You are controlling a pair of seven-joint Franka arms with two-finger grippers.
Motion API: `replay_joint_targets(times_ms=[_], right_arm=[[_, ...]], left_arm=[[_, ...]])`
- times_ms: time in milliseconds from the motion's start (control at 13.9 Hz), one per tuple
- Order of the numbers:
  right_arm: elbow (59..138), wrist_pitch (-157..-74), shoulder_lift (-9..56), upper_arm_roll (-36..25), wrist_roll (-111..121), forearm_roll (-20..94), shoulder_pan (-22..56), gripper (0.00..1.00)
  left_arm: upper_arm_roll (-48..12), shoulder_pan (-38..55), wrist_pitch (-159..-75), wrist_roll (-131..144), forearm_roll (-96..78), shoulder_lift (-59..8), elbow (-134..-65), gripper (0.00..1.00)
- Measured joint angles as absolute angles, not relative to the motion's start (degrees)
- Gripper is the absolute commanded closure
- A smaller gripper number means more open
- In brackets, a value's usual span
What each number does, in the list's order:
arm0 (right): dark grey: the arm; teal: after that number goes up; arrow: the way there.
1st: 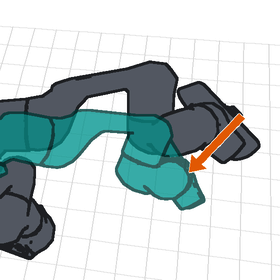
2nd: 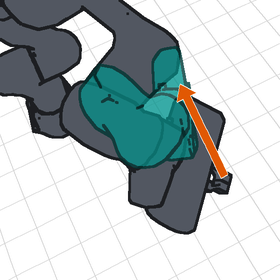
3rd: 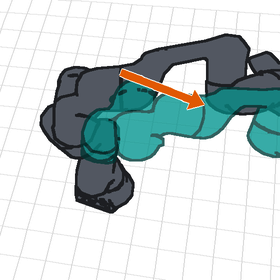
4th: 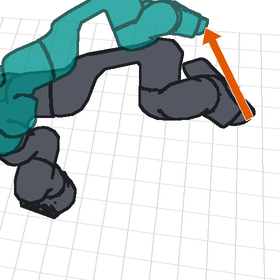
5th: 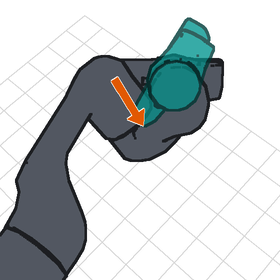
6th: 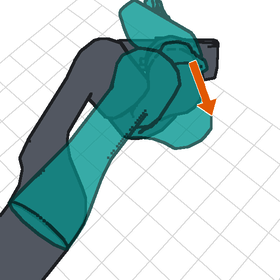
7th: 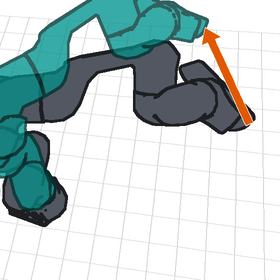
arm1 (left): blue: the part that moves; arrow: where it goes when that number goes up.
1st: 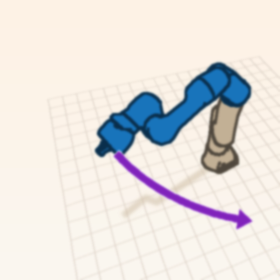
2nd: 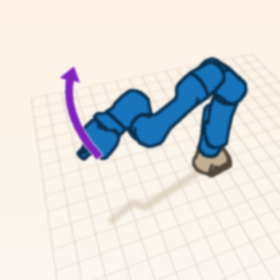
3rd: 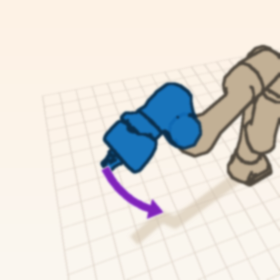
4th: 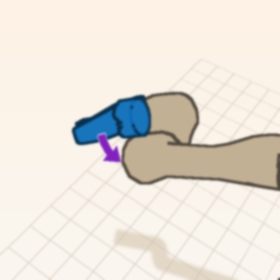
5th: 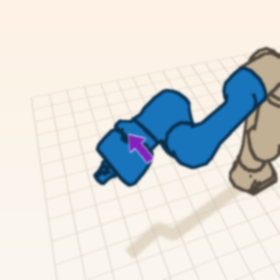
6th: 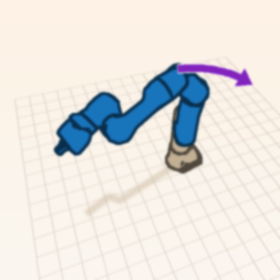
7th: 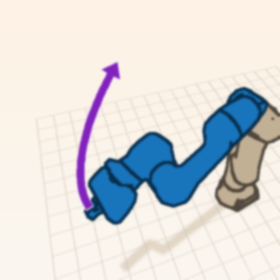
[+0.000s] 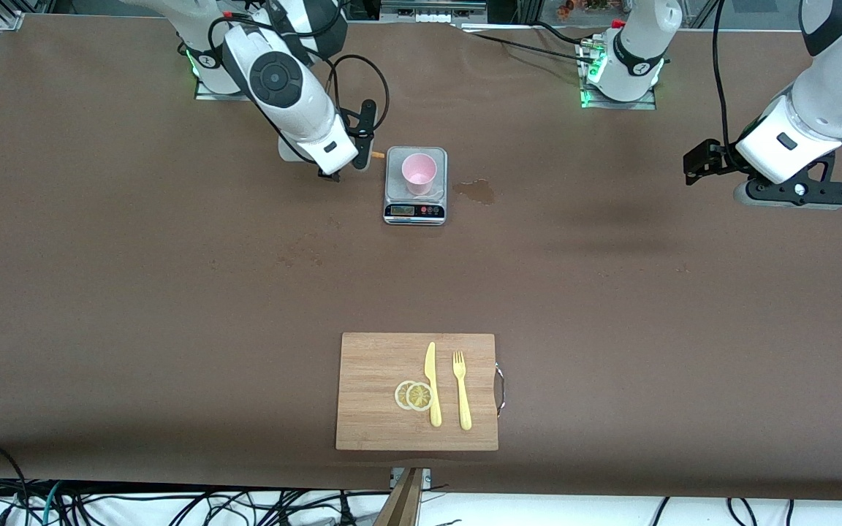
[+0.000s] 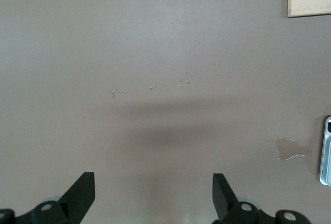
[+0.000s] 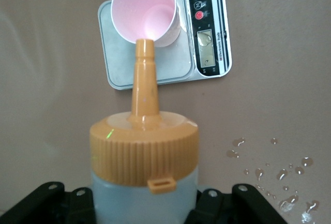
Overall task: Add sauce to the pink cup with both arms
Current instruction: 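Carry the bottle with the right gripper over the pink cup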
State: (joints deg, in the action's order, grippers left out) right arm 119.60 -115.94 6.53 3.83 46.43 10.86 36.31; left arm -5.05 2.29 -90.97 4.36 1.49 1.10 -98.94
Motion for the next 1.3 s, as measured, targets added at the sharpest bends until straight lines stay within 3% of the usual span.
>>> replay_joint_targets(times_ms=[1297], right_arm=[[115.12,-115.14,14.43,5.25,29.54,-1.15,45.14,1.00]], left_arm=[[-5.05,2.28,-90.96,4.35,1.49,1.10,-98.94,0.00]])
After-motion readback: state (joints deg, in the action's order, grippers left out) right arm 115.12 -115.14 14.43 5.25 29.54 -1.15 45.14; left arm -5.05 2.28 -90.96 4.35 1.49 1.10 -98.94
